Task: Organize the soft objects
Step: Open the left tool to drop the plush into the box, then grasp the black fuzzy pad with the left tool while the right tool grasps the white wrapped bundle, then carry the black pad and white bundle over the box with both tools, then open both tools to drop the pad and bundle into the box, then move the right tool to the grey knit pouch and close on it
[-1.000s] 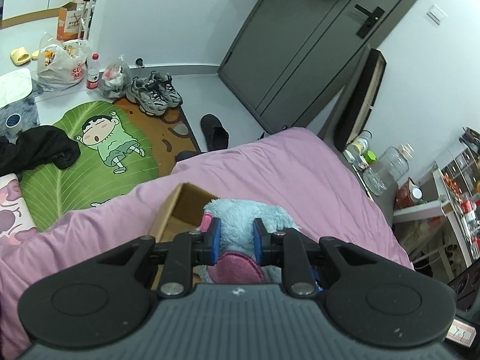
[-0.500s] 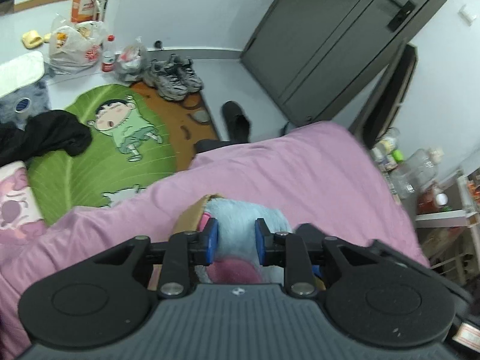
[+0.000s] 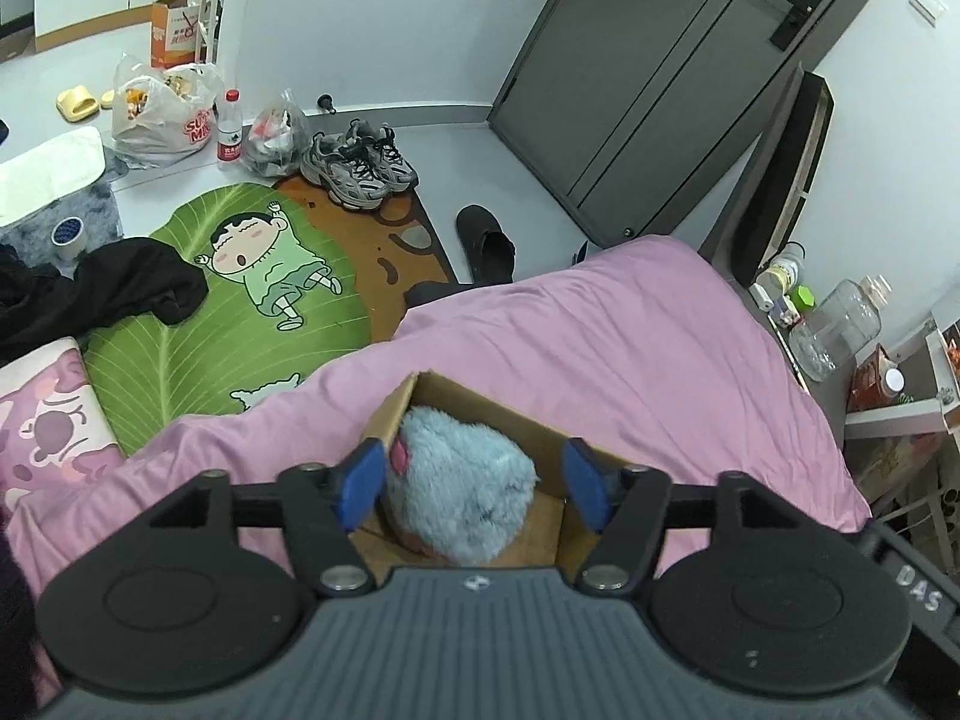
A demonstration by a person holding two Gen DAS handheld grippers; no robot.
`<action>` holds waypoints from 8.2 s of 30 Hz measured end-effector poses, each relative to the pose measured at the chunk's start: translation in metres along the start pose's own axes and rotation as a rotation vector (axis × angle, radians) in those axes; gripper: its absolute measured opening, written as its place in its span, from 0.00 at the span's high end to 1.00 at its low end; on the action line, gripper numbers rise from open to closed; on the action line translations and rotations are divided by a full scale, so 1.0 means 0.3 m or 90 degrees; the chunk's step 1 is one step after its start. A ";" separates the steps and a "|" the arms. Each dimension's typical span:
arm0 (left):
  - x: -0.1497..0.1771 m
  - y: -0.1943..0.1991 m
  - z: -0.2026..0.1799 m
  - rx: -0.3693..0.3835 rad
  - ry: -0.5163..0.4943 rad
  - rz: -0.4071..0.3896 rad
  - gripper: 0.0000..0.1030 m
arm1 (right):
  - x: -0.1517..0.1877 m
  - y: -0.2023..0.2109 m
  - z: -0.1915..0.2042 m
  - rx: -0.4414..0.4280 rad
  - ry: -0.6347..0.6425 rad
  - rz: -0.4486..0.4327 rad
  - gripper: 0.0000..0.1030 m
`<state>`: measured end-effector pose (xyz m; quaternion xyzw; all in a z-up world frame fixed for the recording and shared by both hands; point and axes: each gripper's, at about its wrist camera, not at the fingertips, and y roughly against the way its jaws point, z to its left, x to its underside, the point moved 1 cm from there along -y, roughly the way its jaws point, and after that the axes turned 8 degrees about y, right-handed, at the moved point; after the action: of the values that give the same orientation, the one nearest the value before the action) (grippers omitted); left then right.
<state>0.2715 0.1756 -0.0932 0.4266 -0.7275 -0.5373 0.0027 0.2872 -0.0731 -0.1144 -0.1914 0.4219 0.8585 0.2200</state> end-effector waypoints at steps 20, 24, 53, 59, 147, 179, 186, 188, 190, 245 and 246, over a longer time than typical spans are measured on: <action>0.187 0.160 -0.174 0.016 -0.091 0.000 0.19 | 0.036 0.337 -0.201 0.110 0.026 -0.039 0.18; 0.231 0.175 -0.204 0.015 -0.106 0.005 0.19 | 0.057 0.376 -0.245 0.122 0.013 -0.038 0.18; 0.568 0.005 -0.468 -0.057 -0.211 0.065 0.22 | 0.123 0.377 -0.601 0.165 -0.130 0.027 0.21; 0.607 -0.074 -0.486 -0.082 -0.215 0.077 0.26 | 0.126 0.320 -0.651 0.152 -0.163 0.048 0.31; 0.216 -0.020 -0.048 -0.058 -0.075 0.007 0.78 | 0.074 0.127 -0.167 0.083 0.039 -0.034 0.54; 0.096 -0.014 0.107 -0.067 -0.002 0.022 0.33 | 0.049 -0.108 0.161 0.060 0.182 -0.019 0.45; 0.091 0.028 0.089 -0.068 -0.010 0.016 0.20 | 0.049 -0.052 0.149 0.069 0.170 -0.016 0.35; 0.099 0.040 0.070 -0.069 -0.022 0.015 0.17 | 0.050 -0.031 0.142 0.070 0.170 -0.011 0.34; 0.107 0.050 0.050 -0.064 -0.038 0.019 0.14 | 0.048 -0.004 0.135 0.074 0.173 -0.012 0.32; 0.351 0.032 -0.439 -0.035 -0.164 0.062 0.11 | -0.058 0.364 -0.574 0.115 -0.035 -0.015 0.06; 0.356 0.021 -0.451 -0.037 -0.166 0.061 0.11 | -0.059 0.357 -0.587 0.116 -0.040 -0.012 0.07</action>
<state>0.2621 0.0039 -0.0797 0.3177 -0.7255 -0.6082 -0.0538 0.2693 -0.2779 -0.1374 -0.1475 0.4889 0.8202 0.2578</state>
